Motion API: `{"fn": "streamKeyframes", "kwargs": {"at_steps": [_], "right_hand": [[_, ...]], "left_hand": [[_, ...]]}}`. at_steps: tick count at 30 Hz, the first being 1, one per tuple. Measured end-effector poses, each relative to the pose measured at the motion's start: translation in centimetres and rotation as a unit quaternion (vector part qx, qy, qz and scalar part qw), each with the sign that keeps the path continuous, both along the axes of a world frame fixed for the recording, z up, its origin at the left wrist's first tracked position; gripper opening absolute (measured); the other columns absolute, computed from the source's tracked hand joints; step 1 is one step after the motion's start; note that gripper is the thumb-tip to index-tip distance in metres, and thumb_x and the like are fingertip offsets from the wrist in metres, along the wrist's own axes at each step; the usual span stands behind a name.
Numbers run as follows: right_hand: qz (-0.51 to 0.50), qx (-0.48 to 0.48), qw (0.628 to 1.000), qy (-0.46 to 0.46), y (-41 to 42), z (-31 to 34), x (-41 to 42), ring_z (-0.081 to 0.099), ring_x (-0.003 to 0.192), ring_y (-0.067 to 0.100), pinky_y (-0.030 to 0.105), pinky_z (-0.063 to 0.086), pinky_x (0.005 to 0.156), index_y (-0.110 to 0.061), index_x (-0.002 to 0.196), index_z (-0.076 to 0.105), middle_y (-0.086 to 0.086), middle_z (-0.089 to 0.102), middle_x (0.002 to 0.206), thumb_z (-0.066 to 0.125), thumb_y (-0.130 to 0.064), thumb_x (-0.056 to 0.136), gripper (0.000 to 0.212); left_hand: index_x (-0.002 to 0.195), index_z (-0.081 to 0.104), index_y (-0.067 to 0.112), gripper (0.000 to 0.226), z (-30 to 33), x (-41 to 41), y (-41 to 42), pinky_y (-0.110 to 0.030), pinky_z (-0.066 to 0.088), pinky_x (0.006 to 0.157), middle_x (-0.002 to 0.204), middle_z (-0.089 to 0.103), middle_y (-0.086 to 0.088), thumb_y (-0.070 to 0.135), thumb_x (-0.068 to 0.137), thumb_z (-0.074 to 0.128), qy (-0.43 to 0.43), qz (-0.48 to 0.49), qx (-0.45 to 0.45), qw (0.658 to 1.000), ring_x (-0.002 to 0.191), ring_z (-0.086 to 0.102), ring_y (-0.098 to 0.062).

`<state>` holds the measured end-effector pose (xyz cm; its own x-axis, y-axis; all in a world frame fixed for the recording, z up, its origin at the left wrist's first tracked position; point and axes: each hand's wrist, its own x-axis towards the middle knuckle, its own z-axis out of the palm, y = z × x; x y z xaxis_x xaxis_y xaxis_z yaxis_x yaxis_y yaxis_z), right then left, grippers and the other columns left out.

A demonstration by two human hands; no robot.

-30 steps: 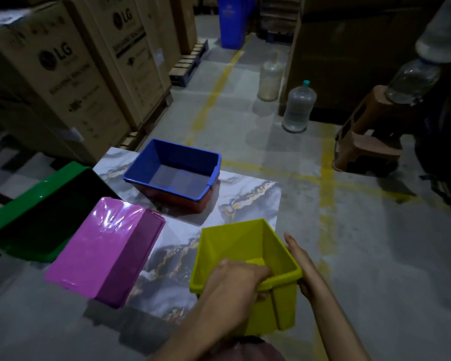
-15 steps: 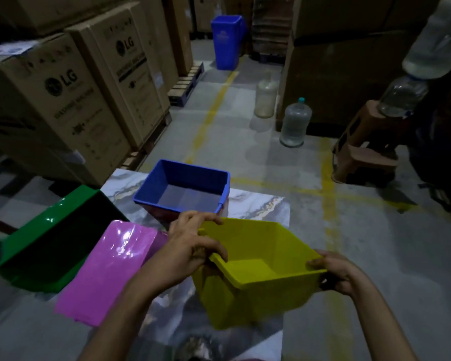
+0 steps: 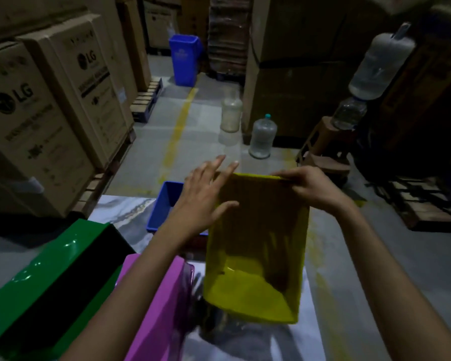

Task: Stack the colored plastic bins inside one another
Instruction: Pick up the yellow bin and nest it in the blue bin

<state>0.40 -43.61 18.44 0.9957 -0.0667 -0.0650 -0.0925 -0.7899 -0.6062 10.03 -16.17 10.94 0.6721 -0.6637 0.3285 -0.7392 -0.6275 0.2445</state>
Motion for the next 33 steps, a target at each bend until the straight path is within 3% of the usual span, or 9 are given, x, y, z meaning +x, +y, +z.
{"fn": "streamKeyframes", "kwargs": {"at_steps": [4, 7, 9, 12, 16, 19, 22, 27, 33], "right_hand": [[0.083, -0.073, 0.994, -0.002, 5.3, 1.9, 3.9, 0.067, 0.112, 0.003, 0.026, 0.056, 0.098, -0.030, 0.126, 0.072, -0.011, 0.073, 0.120, 0.064, -0.001, 0.098, 0.041], [0.011, -0.080, 0.993, -0.087, 6.6, 0.9, 6.3, 0.065, 0.117, 0.009, 0.040, 0.055, 0.104, -0.027, 0.127, 0.071, -0.006, 0.072, 0.124, 0.072, -0.009, 0.095, 0.036], [-0.071, -0.105, 0.984, -0.126, 6.1, -0.7, 7.2, 0.059, 0.126, 0.017, 0.047, 0.053, 0.105, -0.029, 0.141, 0.057, -0.002, 0.065, 0.136, 0.079, -0.034, 0.092, 0.054], [-0.211, -0.142, 0.961, -0.110, 5.4, -4.7, 6.7, 0.048, 0.137, 0.030, 0.051, 0.049, 0.107, -0.026, 0.156, 0.035, 0.006, 0.052, 0.151, 0.073, -0.063, 0.089, 0.085], [-0.340, -0.036, 0.938, -0.057, 6.7, -10.8, 4.7, 0.052, 0.132, 0.045, 0.048, 0.046, 0.101, -0.002, 0.151, 0.039, 0.026, 0.054, 0.145, 0.066, -0.034, 0.101, 0.066], [-0.335, 0.079, 0.939, 0.021, 8.7, -13.4, 5.5, 0.062, 0.117, 0.042, 0.035, 0.038, 0.076, 0.000, 0.137, 0.050, 0.024, 0.065, 0.127, 0.060, -0.016, 0.104, 0.038], [-0.333, 0.075, 0.939, 0.041, 9.4, -16.0, 8.2, 0.063, 0.107, 0.045, 0.038, 0.038, 0.072, -0.003, 0.126, 0.050, 0.021, 0.063, 0.104, 0.054, -0.007, 0.100, 0.027], [-0.300, 0.048, 0.949, 0.085, 8.8, -19.5, 11.2, 0.065, 0.107, 0.045, 0.041, 0.045, 0.075, -0.010, 0.135, 0.045, 0.025, 0.068, 0.115, 0.051, -0.011, 0.098, 0.037], [-0.274, -0.047, 0.948, 0.154, 6.2, -24.8, 12.1, 0.065, 0.114, 0.043, 0.042, 0.050, 0.078, -0.008, 0.150, 0.036, 0.021, 0.068, 0.126, 0.049, -0.018, 0.095, 0.057]], "left_hand": [[0.152, 0.046, 0.036, 0.055, 0.2, 3.5, 0.7, -0.050, 0.060, 0.083, 0.132, 0.067, 0.001, 0.034, 0.097, 0.047, -0.039, -0.066, 0.041, 0.996, 0.116, 0.065, -0.027], [0.141, 0.059, 0.028, 0.052, -1.1, 5.1, 2.1, -0.047, 0.059, 0.057, 0.095, 0.075, -0.007, 0.021, 0.090, 0.065, -0.078, -0.020, 0.000, 0.997, 0.085, 0.072, -0.036], [0.141, 0.064, 0.024, 0.059, -2.1, 6.3, 3.4, -0.043, 0.055, 0.051, 0.083, 0.074, -0.014, 0.016, 0.084, 0.073, -0.077, 0.033, -0.022, 0.996, 0.070, 0.071, -0.040], [0.155, 0.050, 0.034, 0.061, -4.0, 8.1, 6.1, -0.039, 0.045, 0.050, 0.075, 0.070, -0.018, 0.021, 0.097, 0.064, -0.035, 0.134, -0.044, 0.989, 0.063, 0.068, -0.042], [0.162, 0.037, 0.039, 0.054, -6.8, 10.7, 9.0, -0.042, 0.047, 0.060, 0.081, 0.072, -0.024, 0.033, 0.110, 0.050, 0.056, 0.269, -0.113, 0.955, 0.072, 0.068, -0.042], [0.162, 0.038, 0.039, 0.051, -8.5, 12.6, 10.4, -0.046, 0.049, 0.070, 0.099, 0.073, -0.030, 0.033, 0.112, 0.047, 0.109, 0.328, -0.125, 0.930, 0.092, 0.068, -0.047], [0.160, 0.043, 0.036, 0.050, -10.1, 14.2, 10.9, -0.051, 0.053, 0.083, 0.116, 0.072, -0.030, 0.032, 0.110, 0.050, 0.143, 0.346, -0.115, 0.920, 0.107, 0.066, -0.050], [0.161, 0.040, 0.038, 0.053, -13.5, 16.8, 11.1, -0.051, 0.053, 0.090, 0.133, 0.069, -0.023, 0.041, 0.110, 0.050, 0.218, 0.345, -0.067, 0.911, 0.118, 0.064, -0.047], [0.157, 0.044, 0.039, 0.054, -17.1, 17.5, 10.4, -0.050, 0.056, 0.088, 0.129, 0.073, -0.019, 0.043, 0.105, 0.058, 0.253, 0.312, -0.009, 0.916, 0.118, 0.067, -0.044]]}}
